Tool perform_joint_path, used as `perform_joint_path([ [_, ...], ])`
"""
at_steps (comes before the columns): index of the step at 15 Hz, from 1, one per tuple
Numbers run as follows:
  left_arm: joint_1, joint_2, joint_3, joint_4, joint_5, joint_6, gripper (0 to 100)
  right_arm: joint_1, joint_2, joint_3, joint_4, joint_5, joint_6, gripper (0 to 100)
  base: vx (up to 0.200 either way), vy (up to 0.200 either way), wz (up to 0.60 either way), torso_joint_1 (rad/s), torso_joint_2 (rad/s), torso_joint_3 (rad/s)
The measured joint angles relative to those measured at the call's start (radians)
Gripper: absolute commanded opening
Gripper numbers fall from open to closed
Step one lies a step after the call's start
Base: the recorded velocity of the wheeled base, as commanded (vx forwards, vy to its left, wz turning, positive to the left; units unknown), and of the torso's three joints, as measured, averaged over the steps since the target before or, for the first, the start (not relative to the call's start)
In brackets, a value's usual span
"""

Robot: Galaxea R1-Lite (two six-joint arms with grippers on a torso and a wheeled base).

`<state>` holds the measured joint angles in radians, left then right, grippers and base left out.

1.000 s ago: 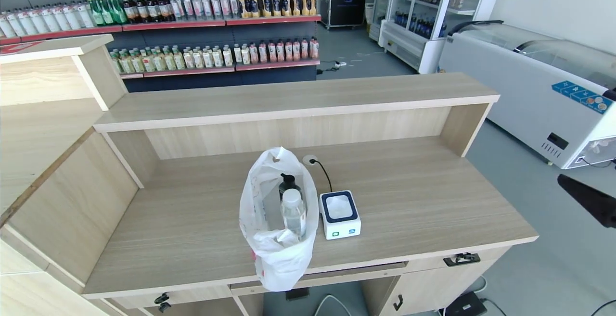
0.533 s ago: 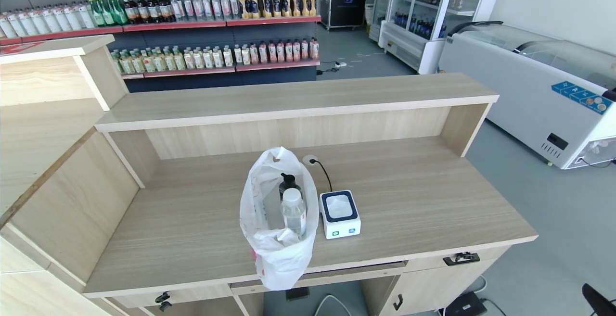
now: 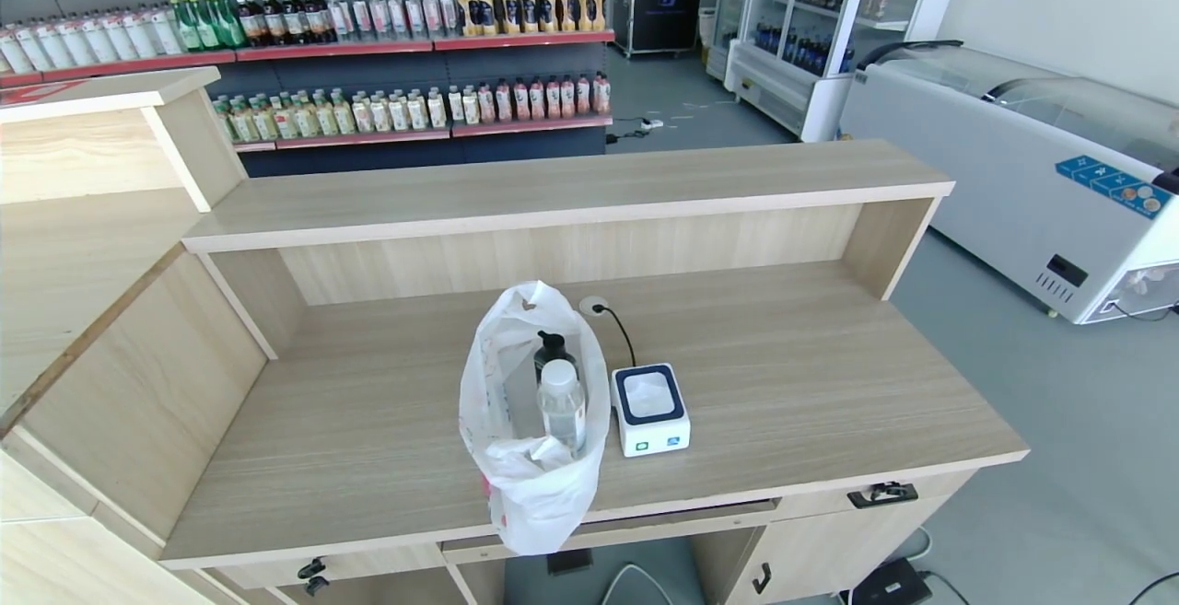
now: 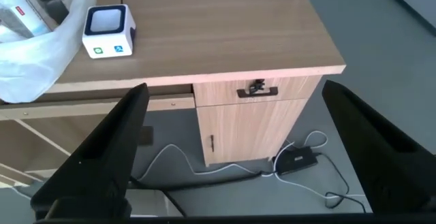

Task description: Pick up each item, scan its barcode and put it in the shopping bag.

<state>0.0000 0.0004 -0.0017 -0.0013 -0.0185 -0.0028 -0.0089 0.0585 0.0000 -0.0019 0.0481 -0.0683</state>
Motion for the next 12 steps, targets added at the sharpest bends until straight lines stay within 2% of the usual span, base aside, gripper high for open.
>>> perform_joint_path([
  [3,0.000,0.000,0.000,0.000,0.000,0.000,100,0.007,-0.046,0.000,0.002,-0.005,0.047,100,0.000,0.000,0.00,0.000,0.00,0.000],
  [12,0.000,0.000,0.000,0.000,0.000,0.000,100,0.007,-0.062,0.000,0.003,-0.006,0.046,100,0.000,0.000,0.00,0.000,0.00,0.000],
])
